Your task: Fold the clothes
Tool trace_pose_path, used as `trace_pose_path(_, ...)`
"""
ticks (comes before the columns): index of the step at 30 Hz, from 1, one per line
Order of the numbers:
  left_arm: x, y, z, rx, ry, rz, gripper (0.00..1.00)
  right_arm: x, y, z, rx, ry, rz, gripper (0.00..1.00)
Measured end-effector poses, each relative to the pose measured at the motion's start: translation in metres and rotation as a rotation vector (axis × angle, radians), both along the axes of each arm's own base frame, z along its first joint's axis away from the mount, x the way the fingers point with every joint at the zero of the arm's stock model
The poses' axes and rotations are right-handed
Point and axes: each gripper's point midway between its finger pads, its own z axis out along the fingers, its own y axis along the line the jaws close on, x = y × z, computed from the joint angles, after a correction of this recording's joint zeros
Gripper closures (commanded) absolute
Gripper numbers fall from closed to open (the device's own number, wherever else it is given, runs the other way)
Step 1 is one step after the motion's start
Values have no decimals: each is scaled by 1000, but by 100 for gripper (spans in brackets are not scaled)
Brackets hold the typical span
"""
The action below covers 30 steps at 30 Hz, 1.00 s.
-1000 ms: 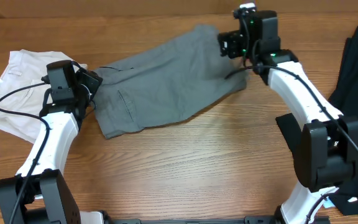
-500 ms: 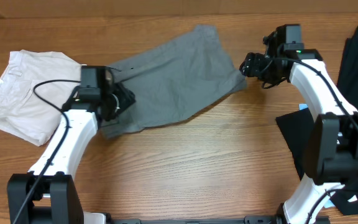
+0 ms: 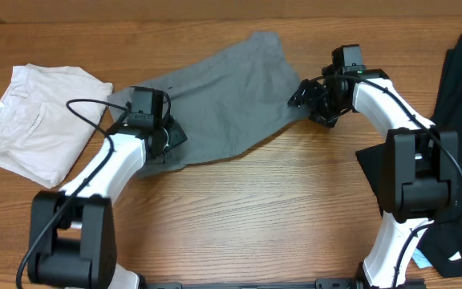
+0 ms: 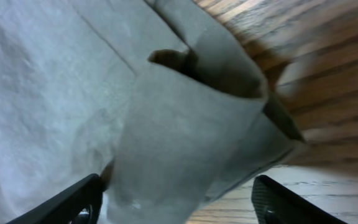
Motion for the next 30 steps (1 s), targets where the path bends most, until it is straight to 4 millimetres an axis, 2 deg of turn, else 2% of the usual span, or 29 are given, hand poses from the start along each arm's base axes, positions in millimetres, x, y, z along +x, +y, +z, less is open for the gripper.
trace_pose_path(1,0,1,-6,5,12,1,40,0,0,-1,-3,4,-5,32)
trace_pose_path(3,-1,2,-15,13,31,4,39,-1,-2,-2,-14,16,-24,49)
trace_pose_path(4,-1,2,-18,15,36,4,39,-1,-3,-3,-21,17,-28,65)
trace_pose_path(5,-1,2,-20,18,39,5,38,-2,-3,-3,-24,21,-35,73)
trace_pose_path(7,-1,3,-21,22,40,6,36,-2,-4,-4,-29,25,-44,79)
trace_pose_path(9,0,3,-21,25,40,7,37,-1,-6,-5,-39,26,-50,80)
trace_pose_path(14,0,4,-21,29,44,8,37,-4,-12,-9,-85,44,-75,95)
trace_pose_path(19,-7,8,-23,52,83,12,42,-13,-23,-15,-148,86,-100,96)
trace_pose_path(25,-24,6,-26,86,155,-43,44,-49,-57,-23,-239,264,-209,96)
trace_pose_path(30,-26,-5,-25,61,158,-83,43,-69,-77,-20,-275,350,-268,96)
